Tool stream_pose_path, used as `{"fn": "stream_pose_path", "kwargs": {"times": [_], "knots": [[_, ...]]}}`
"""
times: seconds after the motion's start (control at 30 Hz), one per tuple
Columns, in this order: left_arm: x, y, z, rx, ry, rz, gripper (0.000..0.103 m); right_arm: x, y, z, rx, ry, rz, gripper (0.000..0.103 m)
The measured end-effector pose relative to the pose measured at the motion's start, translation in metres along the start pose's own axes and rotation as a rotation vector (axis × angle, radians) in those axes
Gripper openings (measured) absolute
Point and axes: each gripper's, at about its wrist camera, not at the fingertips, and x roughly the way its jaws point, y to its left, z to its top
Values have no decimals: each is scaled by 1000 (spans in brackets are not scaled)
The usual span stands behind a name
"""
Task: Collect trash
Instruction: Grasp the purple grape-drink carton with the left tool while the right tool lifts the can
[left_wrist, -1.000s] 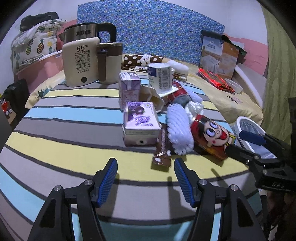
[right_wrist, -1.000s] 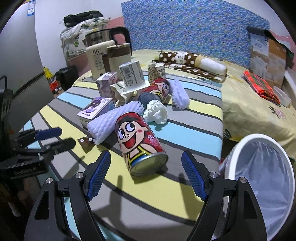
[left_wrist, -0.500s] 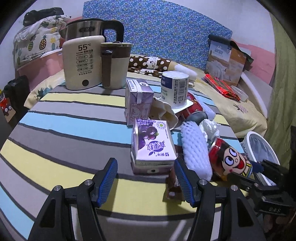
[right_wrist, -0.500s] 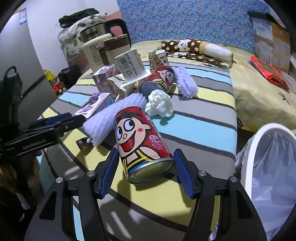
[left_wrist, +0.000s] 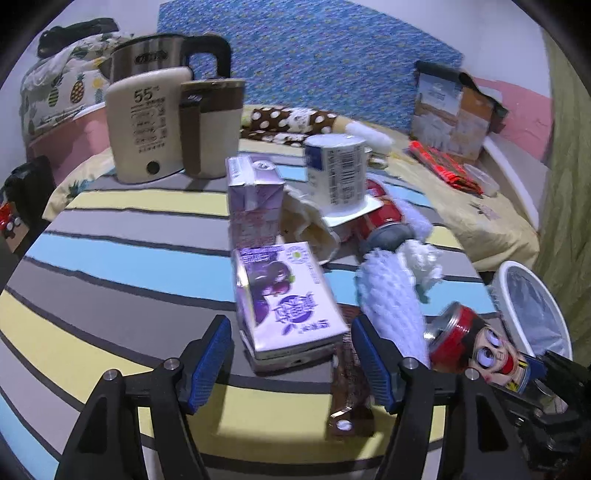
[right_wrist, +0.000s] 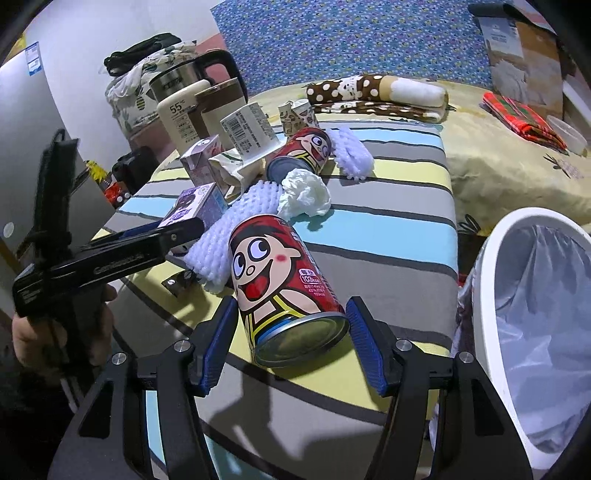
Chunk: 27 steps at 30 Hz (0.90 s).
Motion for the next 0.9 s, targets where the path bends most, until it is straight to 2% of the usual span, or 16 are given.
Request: {"fn": "stream_pose_path", "kwargs": {"times": [0.1,0.13,0.57,0.9], "knots": [[-2,6,0,-21,-9,0,64,-4,-1,-2,12,-11,-5,62],[-5,5,-1,-13,-18,7,56,-5,-2,-3,15,-15,-6,62],[-51,0,-16,28,-79,19,55,-30,-4,-10,52,-79,-17,61],[-88,-28,-15,71,-120,-58,55,-51,-9,-12,79,-138,-27,59]]}}
